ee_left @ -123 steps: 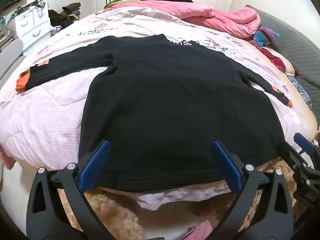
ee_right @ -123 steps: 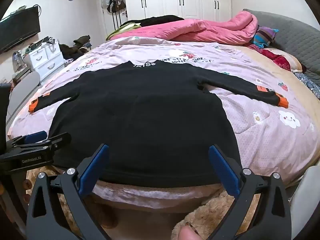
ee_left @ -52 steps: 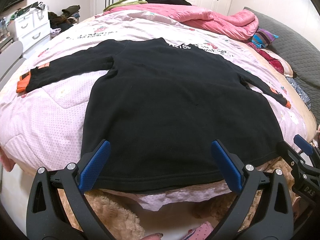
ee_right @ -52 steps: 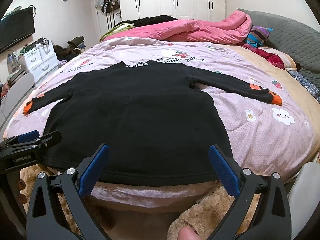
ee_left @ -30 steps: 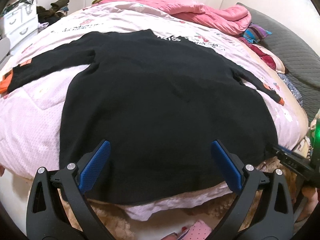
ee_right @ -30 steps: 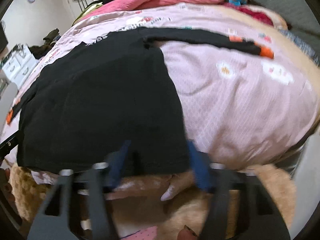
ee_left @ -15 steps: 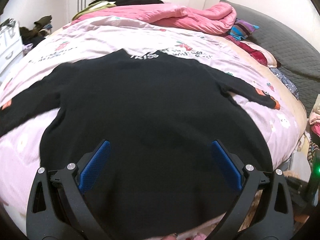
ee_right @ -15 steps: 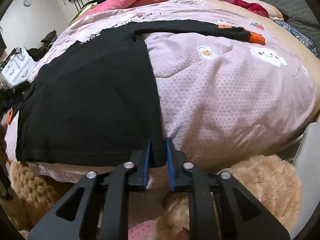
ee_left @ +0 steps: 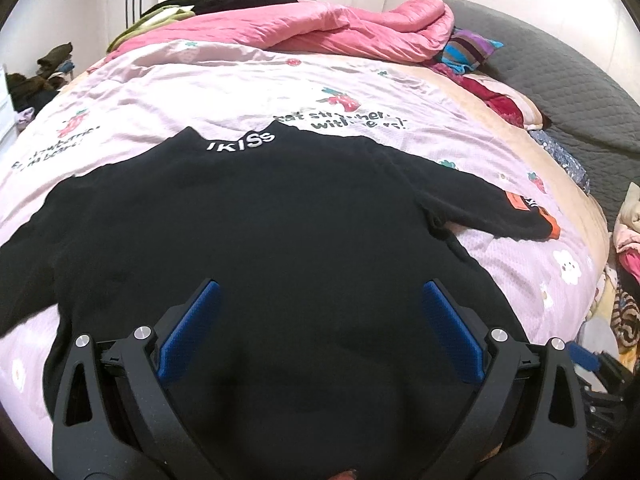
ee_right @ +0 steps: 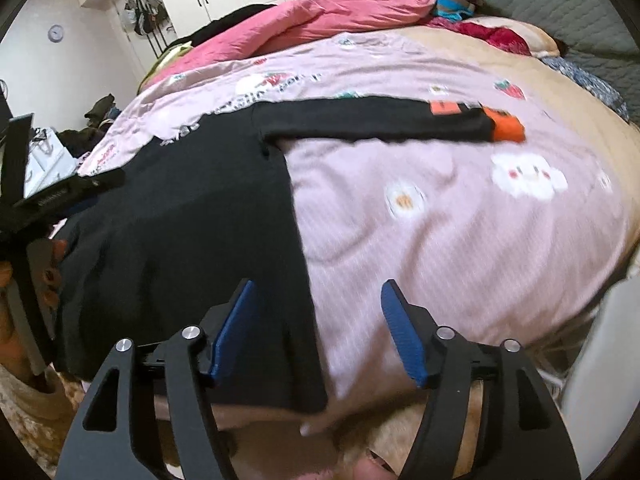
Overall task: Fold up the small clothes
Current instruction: 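Move the right gripper toward the orange-cuffed sleeve nearest it, then grasp the orange sleeve cuff with the right gripper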
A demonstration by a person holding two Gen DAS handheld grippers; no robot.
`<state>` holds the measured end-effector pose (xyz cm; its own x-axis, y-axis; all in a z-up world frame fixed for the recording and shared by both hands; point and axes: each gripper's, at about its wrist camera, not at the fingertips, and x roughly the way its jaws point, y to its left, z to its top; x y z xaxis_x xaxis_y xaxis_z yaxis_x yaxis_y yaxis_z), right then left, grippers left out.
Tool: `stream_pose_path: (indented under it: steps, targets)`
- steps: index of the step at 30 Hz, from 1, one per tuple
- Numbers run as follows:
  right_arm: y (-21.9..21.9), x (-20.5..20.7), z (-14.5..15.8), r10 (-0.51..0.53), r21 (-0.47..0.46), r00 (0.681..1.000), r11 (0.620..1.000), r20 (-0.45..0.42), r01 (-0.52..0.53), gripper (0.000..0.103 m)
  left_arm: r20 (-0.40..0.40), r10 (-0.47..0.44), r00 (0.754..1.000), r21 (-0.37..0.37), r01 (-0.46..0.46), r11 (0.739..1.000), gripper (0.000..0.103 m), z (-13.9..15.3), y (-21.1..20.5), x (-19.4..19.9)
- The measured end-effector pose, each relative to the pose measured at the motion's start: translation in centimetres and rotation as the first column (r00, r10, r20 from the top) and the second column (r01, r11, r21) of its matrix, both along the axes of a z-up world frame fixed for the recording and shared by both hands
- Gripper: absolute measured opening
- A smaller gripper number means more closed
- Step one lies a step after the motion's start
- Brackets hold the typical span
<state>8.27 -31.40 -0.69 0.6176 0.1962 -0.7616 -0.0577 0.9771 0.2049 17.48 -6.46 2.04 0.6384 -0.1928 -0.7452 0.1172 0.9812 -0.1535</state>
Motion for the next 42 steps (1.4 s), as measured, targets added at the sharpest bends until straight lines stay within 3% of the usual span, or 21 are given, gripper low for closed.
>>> stream_pose_path:
  steps: [5, 7, 18, 22, 27, 33, 37, 42]
  targets:
    - [1.4, 2.8, 1.9, 0.045, 0.006, 0.998, 0.999, 0.038, -0.046, 0.076, -0.015, -0.003, 1.0, 0.009, 0.003, 1.0, 0.094, 0.0, -0.1, 2.4]
    - [2.1, 4.1, 2.7, 0.06, -0.002, 0.996, 0.998, 0.058, -0.06, 0.086, -0.016, 0.004, 1.0, 0.007, -0.004, 1.0, 0.094, 0.2, 0.1, 3.4]
    - [4.5, 12.0, 7.8, 0.053, -0.056, 0.979, 0.997, 0.197, -0.043, 0.09, 0.003, 0.03, 1.0, 0.018, -0.03, 0.999, 0.094, 0.6, 1.0, 7.4]
    - [3.9, 15.8, 7.2, 0.007, -0.082, 0.977, 0.997, 0.211, 0.011, 0.093, 0.005, 0.034, 0.999, 0.026, -0.034, 0.999, 0.094, 0.1, 1.1, 8.9]
    - [0.0, 19.8, 3.9, -0.141, -0.058, 0.979, 0.987, 0.146, 0.151, 0.093, -0.014, 0.029, 0.999, 0.027, -0.028, 0.999, 0.094, -1.4, 1.2, 10.5]
    - [-5.9, 20.8, 0.4, -0.367, 0.027, 0.929, 0.93, 0.057, 0.366, 0.093, -0.032, 0.033, 0.999, 0.01, -0.032, 0.999, 0.094, -3.4, 1.5, 12.2]
    - [-9.1, 19.9, -0.7, -0.505, 0.004, 0.861, 0.863, 0.059, 0.505, 0.094, -0.032, 0.023, 0.999, -0.033, -0.024, 0.999, 0.094, -4.2, 1.4, 12.6]
    - [-13.1, 18.2, -3.0, -0.631, 0.057, 0.775, 0.773, -0.023, 0.631, 0.095, -0.049, 0.025, 0.998, -0.036, -0.026, 0.999, 0.094, -5.2, 1.1, 12.9]
